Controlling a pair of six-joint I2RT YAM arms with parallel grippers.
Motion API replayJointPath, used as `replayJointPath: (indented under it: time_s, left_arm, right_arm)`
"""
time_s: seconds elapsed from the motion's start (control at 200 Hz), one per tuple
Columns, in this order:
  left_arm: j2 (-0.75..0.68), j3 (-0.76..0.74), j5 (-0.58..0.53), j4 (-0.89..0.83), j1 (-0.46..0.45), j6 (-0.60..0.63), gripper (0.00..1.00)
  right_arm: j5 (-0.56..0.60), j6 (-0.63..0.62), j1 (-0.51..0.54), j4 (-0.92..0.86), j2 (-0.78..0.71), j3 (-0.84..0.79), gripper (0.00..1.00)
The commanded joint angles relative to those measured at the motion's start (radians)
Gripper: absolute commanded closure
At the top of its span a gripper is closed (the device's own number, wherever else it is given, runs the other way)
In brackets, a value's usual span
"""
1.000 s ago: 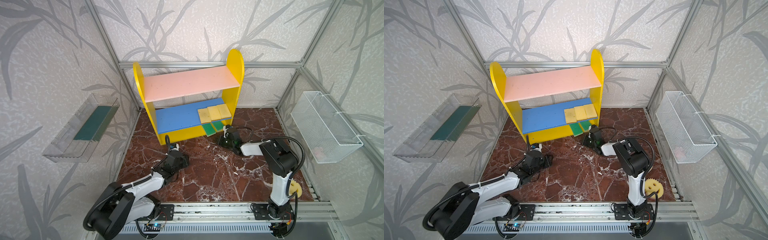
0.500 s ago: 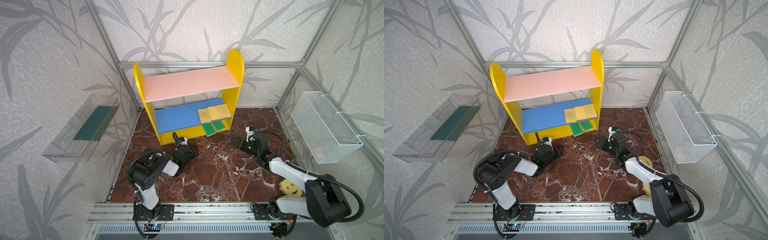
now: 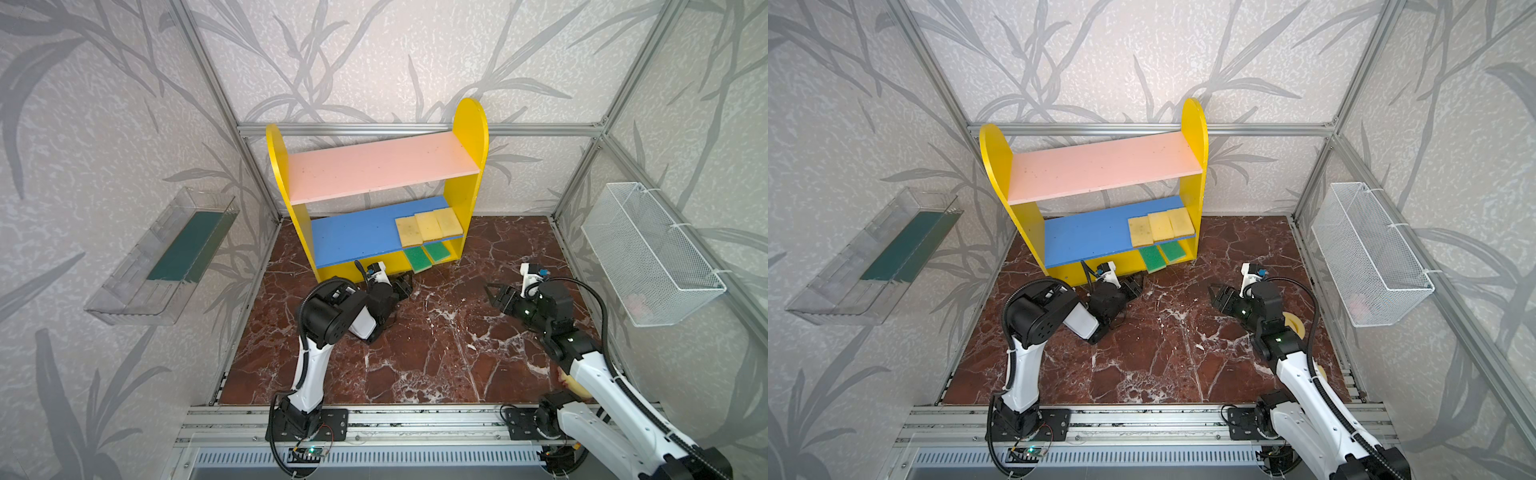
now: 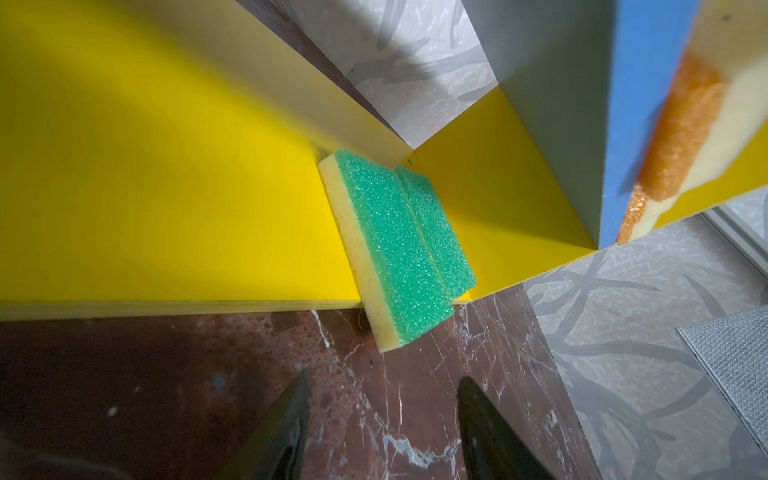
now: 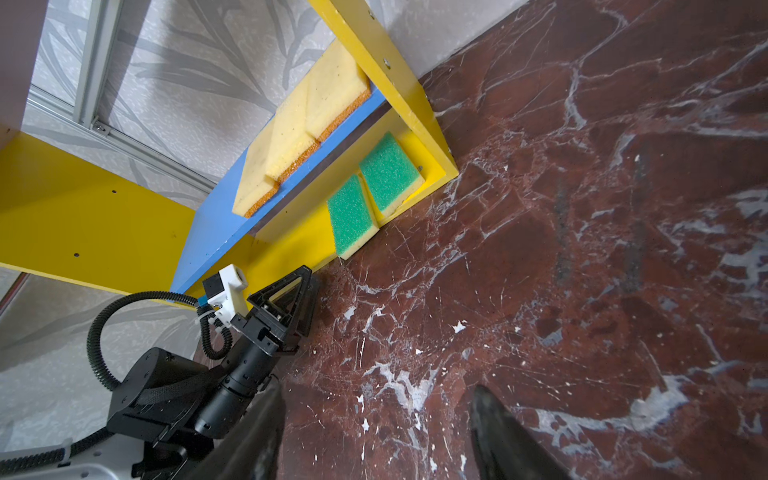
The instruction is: Place and organize the cleaning sponges onto the shelf
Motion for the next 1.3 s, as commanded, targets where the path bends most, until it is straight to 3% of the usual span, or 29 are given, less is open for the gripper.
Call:
replayJointPath:
  time_s: [0.0,0.3,0.495,0.63,0.935,1.294]
  left_arm:
    - [0.03,0.041,-0.027,0.078,-0.002,-0.012,0.38]
    - [0.093,0.13,-0.035,0.048,-0.002,-0.019,0.37]
    - [0.125,0.188,-0.041,0.015,-0.003,-0.022,0.57]
    - [0.137,0.219,-0.053,-0.007,-0.001,-0.022,0.63]
    - [0.168,0.27,-0.069,-0.055,0.008,-0.033,0.66]
    - [0.198,0.366,0.019,-0.184,0.033,-0.046,0.66]
  right_arm:
    - [-0.028,-0.012,-0.005,-0.027,-0.005,-0.02,0.31]
    - [-0.032,-0.01,-0.006,-0.006,-0.019,-0.043,0.3]
    - [-0.037,-0.007,-0.008,0.003,-0.021,-0.049,0.3]
    - [-0.041,-0.004,-0.008,0.007,-0.025,-0.054,0.3]
    - [-0.048,-0.002,-0.008,0.009,-0.027,-0.057,0.3]
    - [-0.049,0.001,-0.008,0.015,-0.025,-0.06,0.3]
